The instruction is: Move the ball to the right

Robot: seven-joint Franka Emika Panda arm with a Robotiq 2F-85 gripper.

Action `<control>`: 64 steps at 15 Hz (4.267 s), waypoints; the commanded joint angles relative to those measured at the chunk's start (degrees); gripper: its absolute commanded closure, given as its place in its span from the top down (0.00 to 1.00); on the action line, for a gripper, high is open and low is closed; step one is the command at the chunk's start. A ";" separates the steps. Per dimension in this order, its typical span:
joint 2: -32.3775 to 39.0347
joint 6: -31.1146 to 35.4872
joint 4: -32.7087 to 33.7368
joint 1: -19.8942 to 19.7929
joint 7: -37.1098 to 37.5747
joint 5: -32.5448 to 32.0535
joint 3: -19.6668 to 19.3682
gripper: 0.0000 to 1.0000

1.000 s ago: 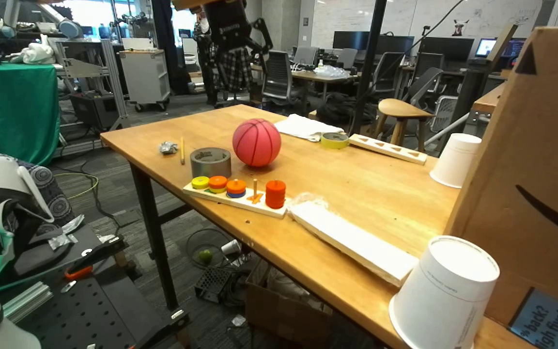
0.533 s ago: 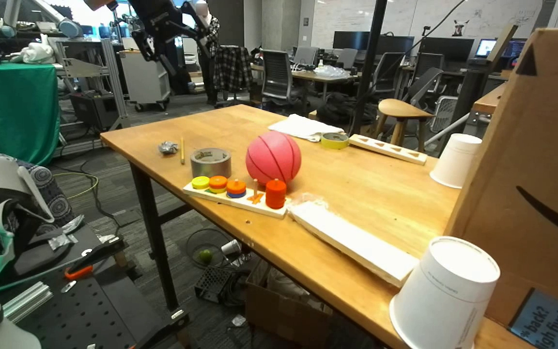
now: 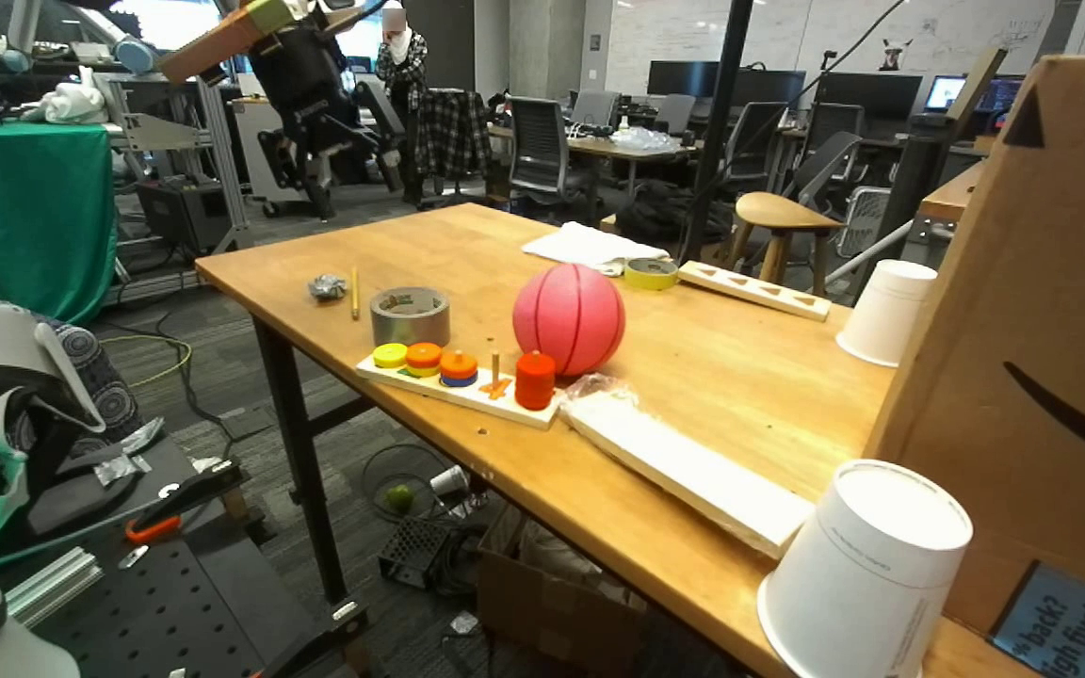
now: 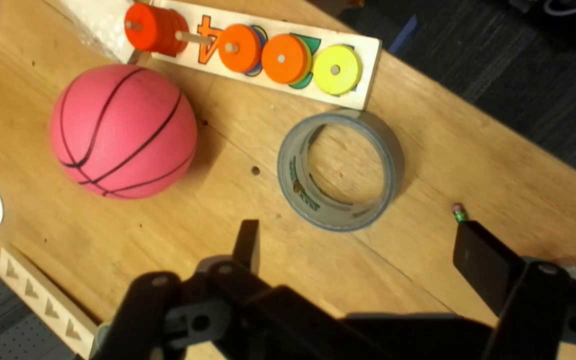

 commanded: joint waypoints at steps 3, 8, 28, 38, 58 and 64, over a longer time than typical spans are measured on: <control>5.70 0.98 3.04 -1.96 -8.49 2.81 -7.99 1.00; 13.20 -1.71 9.30 -4.14 -23.20 13.72 -15.92 1.00; 22.98 -10.63 22.82 -12.33 -52.41 31.74 -20.81 1.00; 11.81 -6.66 21.79 -9.29 -38.60 4.02 -17.49 1.00; 16.15 -2.40 8.59 -6.22 -29.57 17.60 -16.52 1.00; 20.63 5.52 11.92 -10.21 -29.12 4.13 -19.82 1.00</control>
